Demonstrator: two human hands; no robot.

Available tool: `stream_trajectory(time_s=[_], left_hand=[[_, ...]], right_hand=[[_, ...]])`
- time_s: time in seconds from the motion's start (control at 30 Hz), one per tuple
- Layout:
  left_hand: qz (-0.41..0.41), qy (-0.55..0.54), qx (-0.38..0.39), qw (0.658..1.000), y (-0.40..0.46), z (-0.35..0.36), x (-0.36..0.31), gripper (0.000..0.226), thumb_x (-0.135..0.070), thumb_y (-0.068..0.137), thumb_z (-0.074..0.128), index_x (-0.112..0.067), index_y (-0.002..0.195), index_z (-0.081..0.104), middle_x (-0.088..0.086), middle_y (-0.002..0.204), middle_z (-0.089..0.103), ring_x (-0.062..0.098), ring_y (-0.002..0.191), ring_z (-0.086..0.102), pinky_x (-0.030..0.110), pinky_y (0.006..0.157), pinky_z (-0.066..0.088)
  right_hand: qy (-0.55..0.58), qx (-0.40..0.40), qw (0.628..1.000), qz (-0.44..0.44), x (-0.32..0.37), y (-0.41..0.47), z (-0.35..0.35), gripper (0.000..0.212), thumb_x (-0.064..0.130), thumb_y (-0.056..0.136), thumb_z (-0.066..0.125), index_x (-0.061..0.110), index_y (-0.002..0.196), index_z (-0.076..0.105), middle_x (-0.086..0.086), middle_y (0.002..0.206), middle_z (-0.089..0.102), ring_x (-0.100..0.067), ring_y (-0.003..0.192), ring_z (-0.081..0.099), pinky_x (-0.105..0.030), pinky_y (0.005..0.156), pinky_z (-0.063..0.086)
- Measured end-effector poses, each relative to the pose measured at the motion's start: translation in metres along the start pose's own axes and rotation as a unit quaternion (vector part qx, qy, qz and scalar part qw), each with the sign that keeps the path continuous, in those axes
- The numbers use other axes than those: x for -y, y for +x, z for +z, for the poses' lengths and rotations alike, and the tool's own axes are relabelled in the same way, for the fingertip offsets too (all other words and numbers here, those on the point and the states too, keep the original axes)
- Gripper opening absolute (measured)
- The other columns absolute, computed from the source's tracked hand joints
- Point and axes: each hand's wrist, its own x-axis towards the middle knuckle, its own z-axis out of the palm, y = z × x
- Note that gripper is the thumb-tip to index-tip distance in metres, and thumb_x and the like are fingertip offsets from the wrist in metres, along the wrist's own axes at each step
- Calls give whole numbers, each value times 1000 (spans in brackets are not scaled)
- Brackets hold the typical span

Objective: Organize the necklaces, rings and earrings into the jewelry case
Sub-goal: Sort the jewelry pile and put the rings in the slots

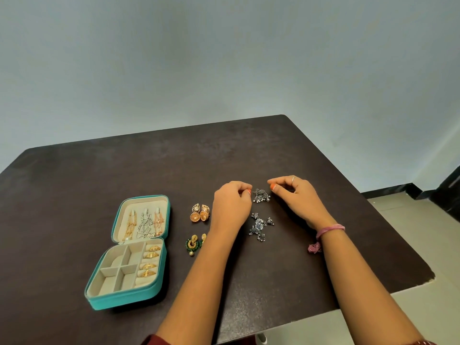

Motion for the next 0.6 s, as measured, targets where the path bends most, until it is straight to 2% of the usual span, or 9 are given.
stream_trajectory(time_s=[0.07,0.1,0.13,0.2,0.27,0.4,0.5,0.6], left_hand=[[8,-25,-6,1000,-12,-4,2,22,-13,92,52,-20,102,70,-8,101,61,3,64,48,12,59,32],[10,-39,-5,999,-18,-4,4,21,-13,91,52,-21,100,69,-8,101,61,3,61,47,13,60,35],[11,-57,-5,998,-24,-5,6,20,-12,91,52,-23,99,67,-7,103,63,5,63,51,16,65,40],[8,-95,-7,995,-37,-3,9,20,-11,91,53,-28,97,62,-4,104,64,17,77,62,31,79,53],[5,-111,-8,994,-52,-1,11,20,-10,90,53,-28,97,59,-6,100,63,24,85,66,39,83,54],[5,-105,-6,994,-75,5,19,25,-7,87,56,-28,101,54,-9,102,59,22,80,65,32,82,51],[22,-89,-30,995,-87,10,22,24,-9,86,59,-28,98,51,-15,97,50,10,60,54,19,70,41],[56,-68,-56,995,-96,15,22,17,-13,89,58,-28,94,51,-16,97,49,10,59,48,21,64,39]], right_hand=[[37,-10,999,12,3,-5,-1,14,20,89,63,28,96,72,4,95,71,-23,85,64,-26,75,50],[55,-15,998,18,4,-9,-1,14,19,89,63,28,94,72,4,93,71,-18,83,64,-20,73,49],[70,-21,997,23,6,-13,-1,14,18,89,63,27,93,72,5,92,70,-12,82,63,-14,70,47],[90,-35,995,31,8,-23,-1,13,17,90,63,25,93,72,5,90,70,-4,79,60,-6,65,44],[104,-44,993,34,10,-36,-1,13,17,90,63,25,93,72,5,89,70,-1,76,59,-5,64,44],[83,-50,995,11,12,-65,2,13,15,90,63,23,94,72,3,92,69,-6,77,59,-6,65,43],[16,-41,999,-32,10,-82,4,15,15,89,64,26,95,72,3,93,67,-9,80,59,-7,67,42],[-41,-21,997,-62,9,-90,8,17,15,90,63,27,99,70,5,91,65,-5,79,57,-10,66,41]])
